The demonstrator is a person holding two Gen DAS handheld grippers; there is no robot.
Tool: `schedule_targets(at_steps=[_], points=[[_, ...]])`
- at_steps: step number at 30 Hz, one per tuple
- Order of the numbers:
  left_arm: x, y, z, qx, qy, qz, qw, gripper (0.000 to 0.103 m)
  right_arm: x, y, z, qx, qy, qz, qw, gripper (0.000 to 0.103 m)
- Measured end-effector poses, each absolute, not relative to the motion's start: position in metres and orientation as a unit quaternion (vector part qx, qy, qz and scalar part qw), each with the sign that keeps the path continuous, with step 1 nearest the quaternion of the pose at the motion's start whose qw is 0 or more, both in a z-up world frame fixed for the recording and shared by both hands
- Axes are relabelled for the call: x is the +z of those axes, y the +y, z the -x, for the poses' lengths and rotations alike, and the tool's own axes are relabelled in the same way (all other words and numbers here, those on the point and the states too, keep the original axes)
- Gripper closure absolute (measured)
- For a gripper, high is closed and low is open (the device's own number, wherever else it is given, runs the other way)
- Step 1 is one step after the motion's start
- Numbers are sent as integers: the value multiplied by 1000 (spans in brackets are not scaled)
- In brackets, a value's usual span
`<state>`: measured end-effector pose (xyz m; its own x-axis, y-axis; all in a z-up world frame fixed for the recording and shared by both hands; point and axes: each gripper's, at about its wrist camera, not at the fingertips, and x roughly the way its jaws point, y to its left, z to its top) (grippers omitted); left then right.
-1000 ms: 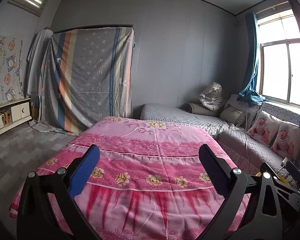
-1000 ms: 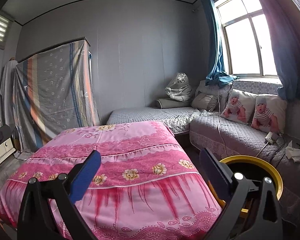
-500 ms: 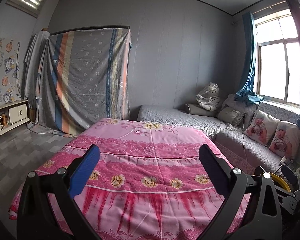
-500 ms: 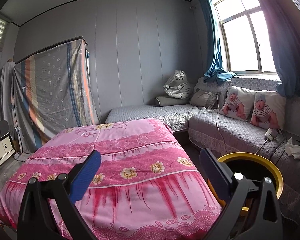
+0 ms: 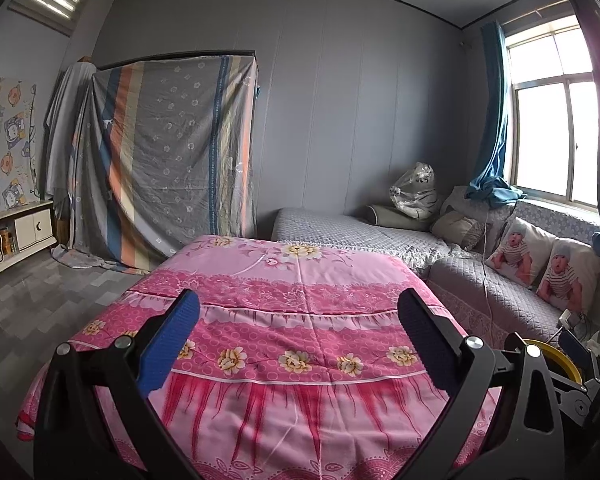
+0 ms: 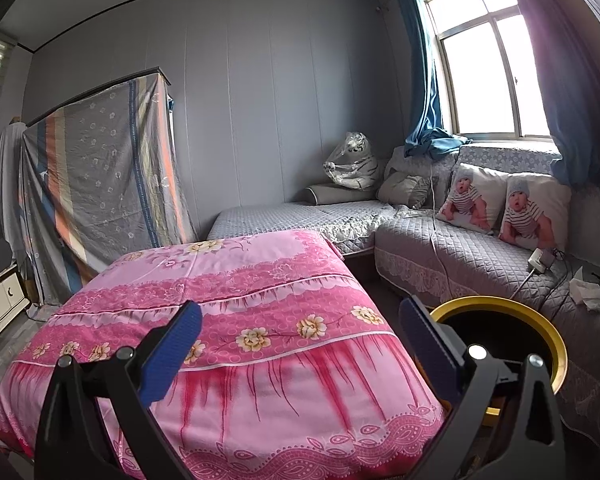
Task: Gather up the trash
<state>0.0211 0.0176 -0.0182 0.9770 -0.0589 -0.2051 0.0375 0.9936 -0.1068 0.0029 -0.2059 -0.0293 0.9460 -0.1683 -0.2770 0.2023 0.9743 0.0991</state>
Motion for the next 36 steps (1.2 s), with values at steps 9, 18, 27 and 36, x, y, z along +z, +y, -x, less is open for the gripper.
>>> schedule_targets(at_steps=[9, 18, 27, 36], points=[[-18, 16, -26, -29, 110, 49, 992, 8, -33, -209, -5, -98, 140, -68, 983, 7], [-19, 13, -28, -29, 115, 47, 992, 8, -35, -211, -7, -102, 145, -71, 982, 7], [-21, 13, -30, -30, 118, 48, 991, 8, -37, -212, -8, -103, 149, -72, 981, 7], [-23, 13, -32, -31, 123, 49, 991, 8, -40, -213, -9, -105, 153, -75, 980, 7]])
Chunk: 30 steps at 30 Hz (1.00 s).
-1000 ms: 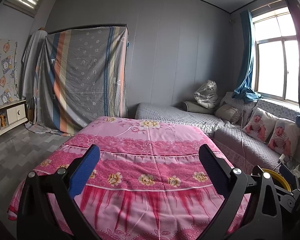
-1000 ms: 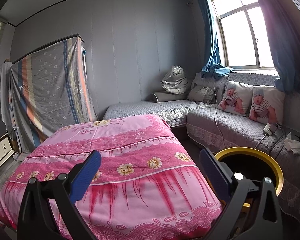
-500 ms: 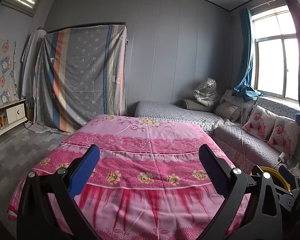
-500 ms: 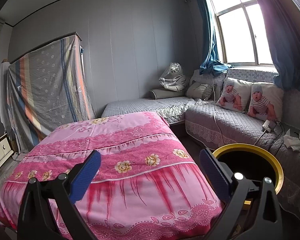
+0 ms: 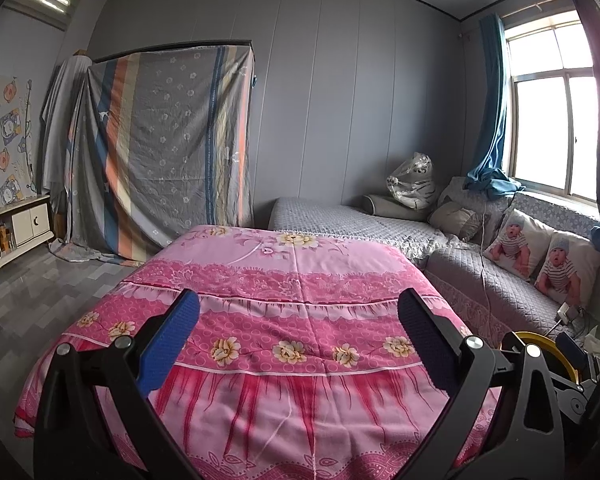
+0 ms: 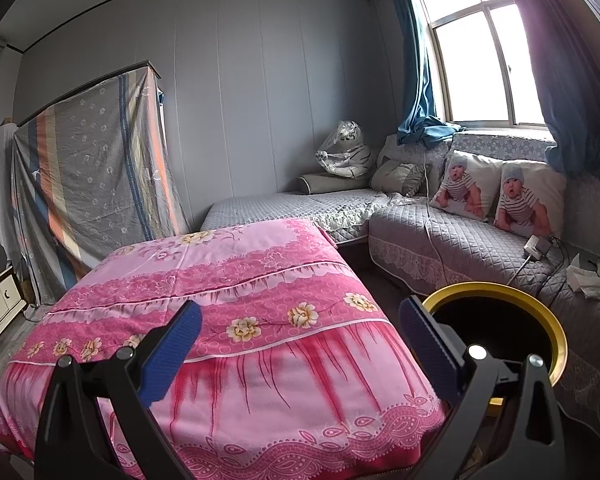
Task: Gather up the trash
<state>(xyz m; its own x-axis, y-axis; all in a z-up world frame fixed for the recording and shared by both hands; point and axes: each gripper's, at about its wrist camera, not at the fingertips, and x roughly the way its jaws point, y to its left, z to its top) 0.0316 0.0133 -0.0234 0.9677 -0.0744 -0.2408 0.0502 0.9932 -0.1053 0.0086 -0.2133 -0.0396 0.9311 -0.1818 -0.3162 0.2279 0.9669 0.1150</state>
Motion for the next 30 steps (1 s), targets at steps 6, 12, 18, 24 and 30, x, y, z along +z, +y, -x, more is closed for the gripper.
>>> schedule_targets(at_steps=[6, 12, 18, 24, 30], points=[[-25, 15, -34, -33, 127, 52, 990, 8, -40, -214, -10, -105, 155, -76, 979, 7], [-27, 15, -36, -35, 133, 52, 989, 8, -42, -215, -10, -107, 157, -78, 979, 7], [-28, 14, -34, -40, 130, 46, 990, 8, -42, -215, -10, -107, 157, -78, 979, 7], [-28, 13, -36, -47, 137, 51, 988, 8, -42, -215, -11, -107, 158, -78, 978, 7], [-28, 14, -36, -49, 142, 57, 987, 8, -42, -215, -11, -107, 158, -78, 978, 7]])
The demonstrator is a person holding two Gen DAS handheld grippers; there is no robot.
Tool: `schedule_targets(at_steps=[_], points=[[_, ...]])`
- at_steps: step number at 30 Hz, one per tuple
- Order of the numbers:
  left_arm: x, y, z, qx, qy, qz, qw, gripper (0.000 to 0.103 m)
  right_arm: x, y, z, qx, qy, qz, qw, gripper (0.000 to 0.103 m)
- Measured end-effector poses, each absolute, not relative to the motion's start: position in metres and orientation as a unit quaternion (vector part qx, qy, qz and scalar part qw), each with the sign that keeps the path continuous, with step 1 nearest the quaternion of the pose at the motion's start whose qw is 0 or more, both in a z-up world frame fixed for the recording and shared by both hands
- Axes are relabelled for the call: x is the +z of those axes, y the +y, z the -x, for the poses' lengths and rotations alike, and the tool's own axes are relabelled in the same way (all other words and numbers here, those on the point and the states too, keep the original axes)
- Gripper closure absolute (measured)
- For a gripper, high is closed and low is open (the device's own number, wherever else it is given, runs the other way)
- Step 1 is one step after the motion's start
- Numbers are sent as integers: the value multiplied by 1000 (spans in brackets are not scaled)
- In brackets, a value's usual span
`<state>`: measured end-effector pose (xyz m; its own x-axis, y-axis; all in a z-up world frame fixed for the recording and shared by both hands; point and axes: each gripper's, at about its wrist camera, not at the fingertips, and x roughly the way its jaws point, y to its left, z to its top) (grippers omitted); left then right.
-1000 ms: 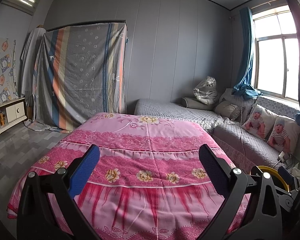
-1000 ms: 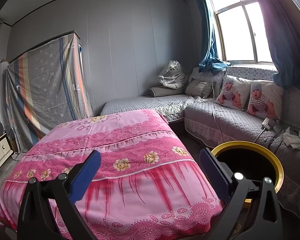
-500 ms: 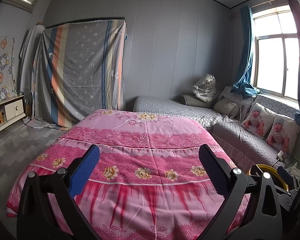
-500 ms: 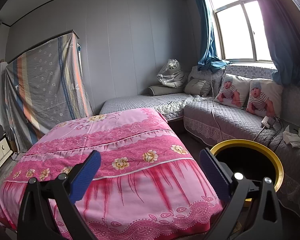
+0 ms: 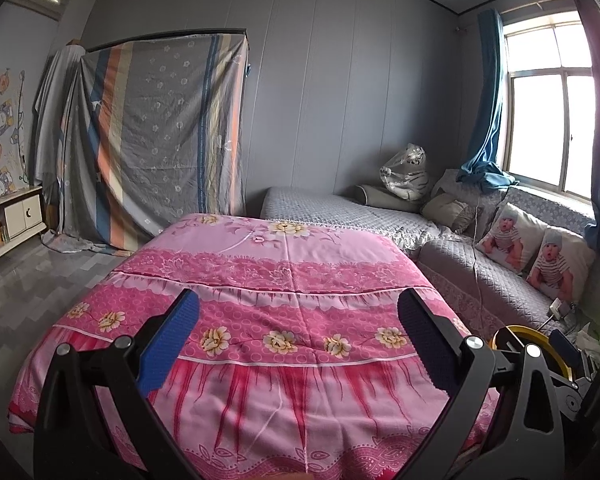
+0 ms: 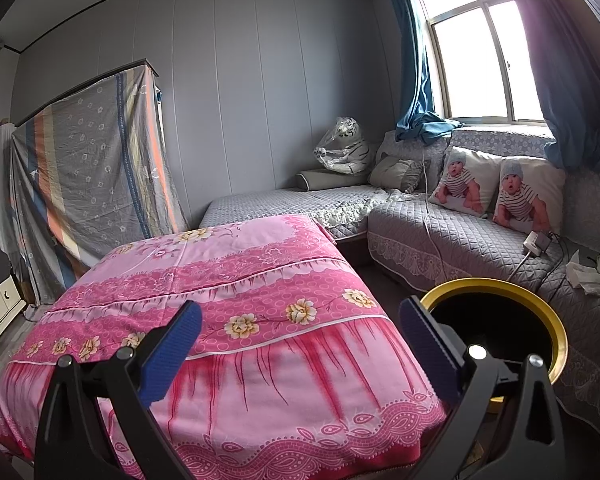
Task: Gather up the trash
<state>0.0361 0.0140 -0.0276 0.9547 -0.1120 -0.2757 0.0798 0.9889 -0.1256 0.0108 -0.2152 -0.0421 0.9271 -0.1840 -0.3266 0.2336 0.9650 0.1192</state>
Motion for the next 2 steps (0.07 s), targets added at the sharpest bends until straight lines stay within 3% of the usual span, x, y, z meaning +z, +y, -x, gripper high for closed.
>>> schedule_targets(at_steps=[2], points=[[-27, 14, -36, -48, 141, 58, 987, 8, -42, -215, -11, -107, 158, -78, 978, 7]])
